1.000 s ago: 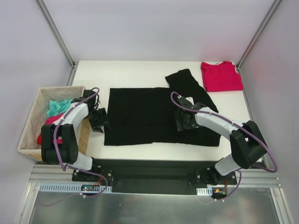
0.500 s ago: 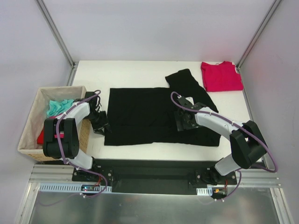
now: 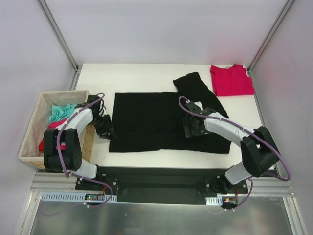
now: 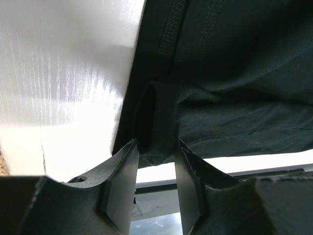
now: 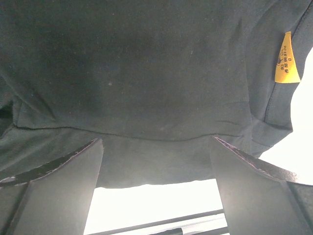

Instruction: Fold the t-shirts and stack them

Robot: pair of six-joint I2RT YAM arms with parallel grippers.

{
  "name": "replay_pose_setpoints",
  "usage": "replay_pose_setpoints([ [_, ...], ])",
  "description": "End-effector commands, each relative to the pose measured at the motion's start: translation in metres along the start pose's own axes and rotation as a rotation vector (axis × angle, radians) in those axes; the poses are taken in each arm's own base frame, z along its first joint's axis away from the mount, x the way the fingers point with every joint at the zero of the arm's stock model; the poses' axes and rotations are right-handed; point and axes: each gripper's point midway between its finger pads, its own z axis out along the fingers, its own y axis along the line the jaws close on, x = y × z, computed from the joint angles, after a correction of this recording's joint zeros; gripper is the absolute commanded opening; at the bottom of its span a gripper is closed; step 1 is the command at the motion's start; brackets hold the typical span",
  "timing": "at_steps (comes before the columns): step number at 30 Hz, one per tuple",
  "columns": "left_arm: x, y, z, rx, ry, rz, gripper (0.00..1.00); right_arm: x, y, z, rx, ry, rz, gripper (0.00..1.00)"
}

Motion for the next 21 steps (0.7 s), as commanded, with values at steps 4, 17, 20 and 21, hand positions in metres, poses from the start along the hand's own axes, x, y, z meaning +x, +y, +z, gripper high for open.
replay_pose_setpoints([
  [4,0.001,-0.006,-0.010,0.050,-0.028,0.023,0.35,-0.005,0.000,-0.003,-0.005,-0.013,0.025,0.93],
  [17,-0.001,-0.009,-0.027,0.060,-0.113,0.053,0.21,-0.007,0.003,-0.006,-0.009,-0.017,0.021,0.92],
  [20,-0.001,-0.011,-0.029,0.070,-0.121,0.057,0.20,-0.008,0.003,-0.007,-0.009,-0.019,0.017,0.91],
  [21,-0.002,-0.013,-0.031,0.076,-0.129,0.061,0.20,-0.008,0.004,-0.008,-0.009,-0.020,0.017,0.92],
])
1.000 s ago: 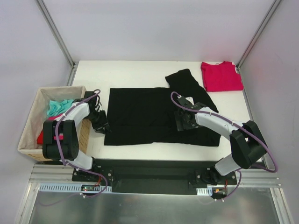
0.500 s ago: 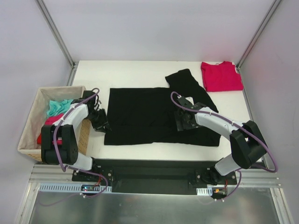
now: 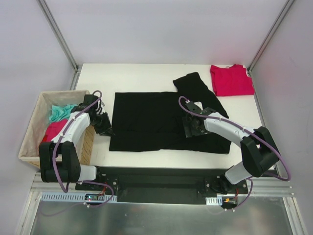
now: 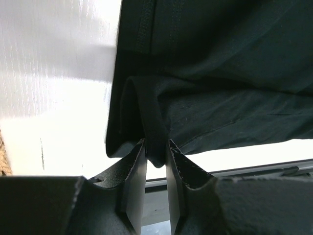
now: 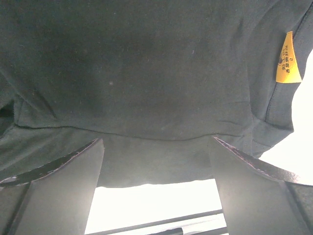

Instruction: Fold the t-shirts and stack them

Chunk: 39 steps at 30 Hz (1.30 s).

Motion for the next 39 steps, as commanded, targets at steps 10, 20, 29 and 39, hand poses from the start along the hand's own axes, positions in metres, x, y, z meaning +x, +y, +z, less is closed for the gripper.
replay_pose_setpoints([
  [10,0.003,-0.013,-0.020,0.066,-0.090,0.086,0.07,-0.006,0.002,-0.008,0.001,-0.024,0.018,0.91],
  [20,0.021,-0.049,-0.044,0.180,-0.146,0.234,0.09,-0.001,0.000,-0.013,0.012,-0.038,0.000,0.90],
  [29,0.034,-0.068,-0.070,0.267,-0.220,0.334,0.09,-0.010,-0.005,-0.034,0.021,-0.109,0.004,0.89],
  [39,0.006,-0.054,-0.075,0.134,-0.325,0.313,0.13,-0.023,-0.006,-0.052,0.034,-0.174,-0.001,0.89],
])
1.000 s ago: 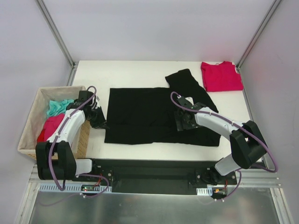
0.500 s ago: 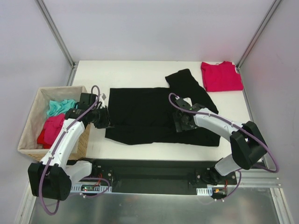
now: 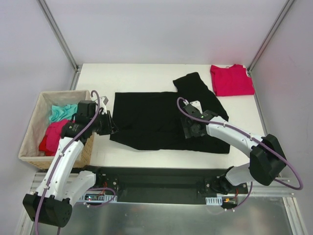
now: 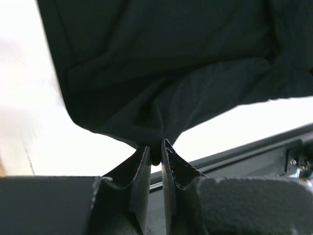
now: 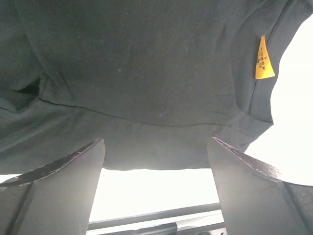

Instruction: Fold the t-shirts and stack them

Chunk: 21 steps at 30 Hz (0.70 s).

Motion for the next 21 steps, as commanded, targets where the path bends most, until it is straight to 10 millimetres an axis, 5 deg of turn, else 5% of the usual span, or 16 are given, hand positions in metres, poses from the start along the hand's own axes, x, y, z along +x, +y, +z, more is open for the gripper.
replay_pose_setpoints([
  [1,-0.019,0.019,0.010,-0.132,0.004,-0.003,0.12,-0.024,-0.009,-0.021,0.026,-0.087,0.041,0.89],
  [9,-0.048,0.040,0.051,-0.266,0.117,-0.065,0.10,-0.053,-0.020,-0.030,0.068,-0.188,0.034,0.89],
  [16,-0.065,0.044,0.071,-0.293,0.152,-0.083,0.10,-0.060,-0.043,0.000,0.072,-0.141,0.139,0.89],
  [21,-0.079,0.042,0.077,-0.293,0.145,-0.073,0.10,-0.064,-0.051,0.004,0.075,-0.136,0.172,0.89],
])
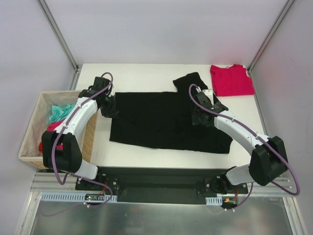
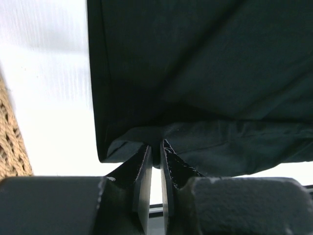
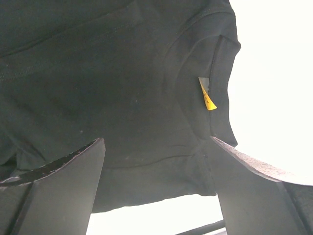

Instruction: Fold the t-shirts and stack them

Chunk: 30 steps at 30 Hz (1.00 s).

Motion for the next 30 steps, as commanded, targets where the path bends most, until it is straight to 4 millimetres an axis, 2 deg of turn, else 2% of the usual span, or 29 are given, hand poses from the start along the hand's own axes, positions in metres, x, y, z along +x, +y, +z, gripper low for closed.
replay_pose_setpoints([
  [1,-0.021,-0.004,-0.004,-0.017,-0.040,0.005,0.10,-0.015,0.001,0.000,-0.028,-0.029,0.029,0.89],
  [6,-0.022,0.004,0.003,-0.045,-0.012,0.000,0.10,-0.008,0.002,0.008,-0.024,0.010,0.030,0.89],
  [12,-0.013,0.035,0.024,-0.125,0.096,-0.111,0.11,0.003,0.000,0.014,-0.008,0.050,0.036,0.89],
  [16,-0.007,0.050,0.039,-0.175,0.167,-0.149,0.18,0.003,-0.003,0.012,-0.009,0.051,0.039,0.89],
  [19,-0.004,0.056,0.046,-0.201,0.199,-0.156,0.37,0.001,-0.003,0.012,-0.012,0.048,0.043,0.89],
  [20,-0.006,0.055,0.047,-0.196,0.202,-0.157,0.56,0.002,-0.003,0.012,-0.013,0.050,0.042,0.89],
  [22,-0.005,0.054,0.050,-0.191,0.211,-0.164,0.78,0.001,-0.002,0.011,-0.017,0.049,0.042,0.89],
  [23,-0.006,0.053,0.049,-0.186,0.210,-0.164,0.99,0.000,-0.001,0.011,-0.022,0.047,0.042,0.89],
  [27,-0.003,0.047,0.044,-0.153,0.204,-0.164,0.99,-0.004,0.009,0.008,-0.079,0.046,0.042,0.89],
  [30,-0.006,0.038,0.026,-0.119,0.153,-0.150,0.99,-0.008,0.025,0.003,-0.133,0.040,0.015,0.89],
])
